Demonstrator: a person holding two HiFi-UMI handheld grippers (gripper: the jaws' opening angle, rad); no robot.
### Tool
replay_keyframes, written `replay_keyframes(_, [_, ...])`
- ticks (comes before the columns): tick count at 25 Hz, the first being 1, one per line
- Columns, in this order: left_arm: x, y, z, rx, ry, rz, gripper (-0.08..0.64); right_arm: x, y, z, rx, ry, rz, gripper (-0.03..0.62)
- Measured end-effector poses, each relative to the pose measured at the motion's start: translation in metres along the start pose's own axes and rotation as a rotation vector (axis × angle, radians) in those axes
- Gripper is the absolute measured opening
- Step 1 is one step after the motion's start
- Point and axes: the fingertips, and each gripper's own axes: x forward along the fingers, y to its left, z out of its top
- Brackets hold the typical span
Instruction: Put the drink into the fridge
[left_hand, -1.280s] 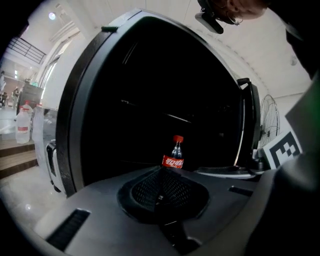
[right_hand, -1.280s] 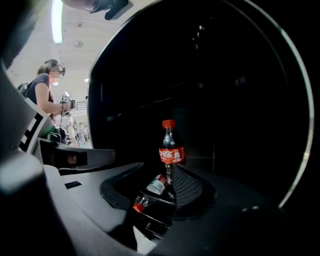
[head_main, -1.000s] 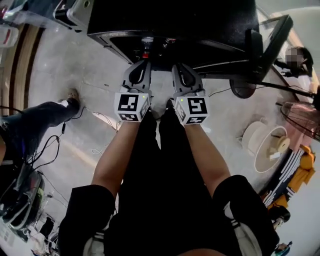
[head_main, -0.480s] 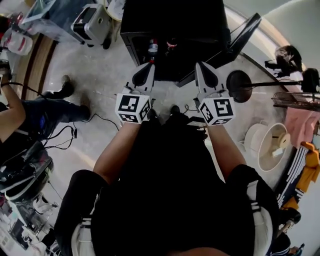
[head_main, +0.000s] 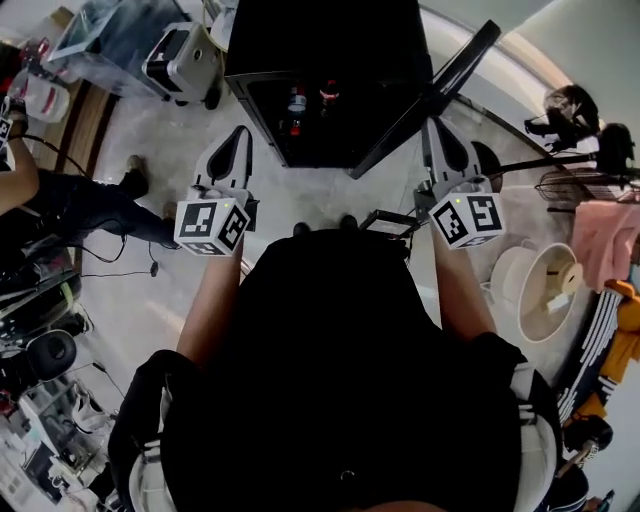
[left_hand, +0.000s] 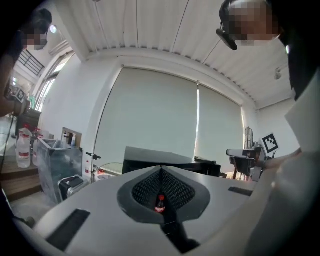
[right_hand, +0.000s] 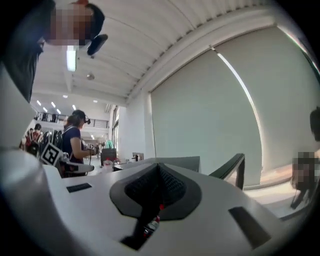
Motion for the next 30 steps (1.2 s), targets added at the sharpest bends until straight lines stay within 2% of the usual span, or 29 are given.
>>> replay_keyframes(5, [-0.006, 0.000, -0.012, 0.002, 0.025, 0.024, 0.015, -0.003, 0.007, -0.017, -0.072, 0.029, -0.001, 0.021])
replay_keyframes(8, [-0.007, 0.000, -0.025, 0.029, 0.045, 0.028, 0.015, -0.006, 0.008, -0.033, -0.077, 0.049, -0.008, 0.021])
replay_keyframes(15, [-0.009, -0.006, -0.030, 0.001, 0.039, 0.023, 0.015, -0.002, 0.000, -0.058, -0.045, 0.110, -0.031, 0.021])
replay_keyframes(24, [-0.013, -0.010, -0.042, -0.012, 0.087, 0.043, 0.015, 0.001, 0.005, -0.062, -0.009, 0.117, 0.011, 0.021])
replay_keyframes(30, [-0.016, -0.016, -0.047, -0.001, 0.093, 0.057, 0.015, 0.003, 0.008, -0.059, -0.054, 0.103, -0.001, 0.021])
